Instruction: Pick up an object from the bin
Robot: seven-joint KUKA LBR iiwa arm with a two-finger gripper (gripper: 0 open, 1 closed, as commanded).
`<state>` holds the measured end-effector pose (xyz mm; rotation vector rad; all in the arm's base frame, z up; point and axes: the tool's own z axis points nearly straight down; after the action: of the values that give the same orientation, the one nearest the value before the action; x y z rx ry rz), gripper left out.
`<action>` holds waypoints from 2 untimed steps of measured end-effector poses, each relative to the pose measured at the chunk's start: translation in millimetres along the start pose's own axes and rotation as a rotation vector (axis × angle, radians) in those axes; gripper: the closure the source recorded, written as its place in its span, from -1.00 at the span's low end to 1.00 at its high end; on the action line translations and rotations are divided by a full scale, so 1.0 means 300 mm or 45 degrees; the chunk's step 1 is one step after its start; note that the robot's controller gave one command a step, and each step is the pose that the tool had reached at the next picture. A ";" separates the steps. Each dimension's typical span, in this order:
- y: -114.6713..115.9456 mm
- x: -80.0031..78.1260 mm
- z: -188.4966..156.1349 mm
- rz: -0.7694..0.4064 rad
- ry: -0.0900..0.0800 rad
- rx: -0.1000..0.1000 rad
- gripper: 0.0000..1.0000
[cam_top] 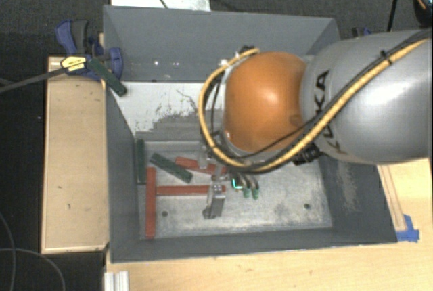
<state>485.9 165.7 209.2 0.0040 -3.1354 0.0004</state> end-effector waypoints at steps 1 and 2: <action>-0.142 -0.065 0.398 0.289 -0.002 0.002 -1.00; -0.074 -0.264 0.463 0.236 -0.013 -0.003 -1.00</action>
Offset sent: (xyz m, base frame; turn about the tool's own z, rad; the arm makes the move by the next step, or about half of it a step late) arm 0.0197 -0.0410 -0.1163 0.2259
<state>564.4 143.8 69.8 -0.2874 -3.1326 -0.0026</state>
